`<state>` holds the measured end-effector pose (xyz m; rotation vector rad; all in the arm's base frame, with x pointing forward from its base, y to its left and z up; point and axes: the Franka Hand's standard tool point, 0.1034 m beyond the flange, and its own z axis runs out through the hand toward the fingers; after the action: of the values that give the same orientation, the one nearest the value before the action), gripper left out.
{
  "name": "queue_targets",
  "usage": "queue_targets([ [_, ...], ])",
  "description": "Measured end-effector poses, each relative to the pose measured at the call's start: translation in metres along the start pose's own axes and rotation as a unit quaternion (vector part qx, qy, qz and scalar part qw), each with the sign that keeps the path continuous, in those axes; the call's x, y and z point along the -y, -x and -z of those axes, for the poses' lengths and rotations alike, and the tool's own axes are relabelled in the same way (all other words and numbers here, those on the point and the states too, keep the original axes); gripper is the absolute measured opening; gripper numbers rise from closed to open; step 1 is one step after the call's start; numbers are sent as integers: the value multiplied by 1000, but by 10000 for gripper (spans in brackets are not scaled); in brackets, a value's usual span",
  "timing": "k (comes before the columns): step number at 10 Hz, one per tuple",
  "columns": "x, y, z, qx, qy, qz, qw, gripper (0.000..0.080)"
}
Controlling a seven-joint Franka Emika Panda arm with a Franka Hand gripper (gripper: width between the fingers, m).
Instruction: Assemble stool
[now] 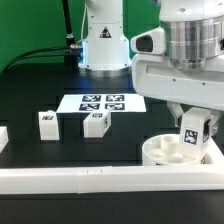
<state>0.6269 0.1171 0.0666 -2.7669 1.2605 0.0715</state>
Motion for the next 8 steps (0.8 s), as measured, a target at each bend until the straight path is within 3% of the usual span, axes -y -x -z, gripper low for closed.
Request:
queue_targets([
  [2, 3, 5, -1, 3, -3, -116, 993, 337],
  [4, 6, 8, -2, 10, -14, -267, 963, 337],
  [7, 12, 7, -4, 17, -45, -473, 880, 337],
  [8, 14, 9, -3, 15, -63, -512, 857, 337],
])
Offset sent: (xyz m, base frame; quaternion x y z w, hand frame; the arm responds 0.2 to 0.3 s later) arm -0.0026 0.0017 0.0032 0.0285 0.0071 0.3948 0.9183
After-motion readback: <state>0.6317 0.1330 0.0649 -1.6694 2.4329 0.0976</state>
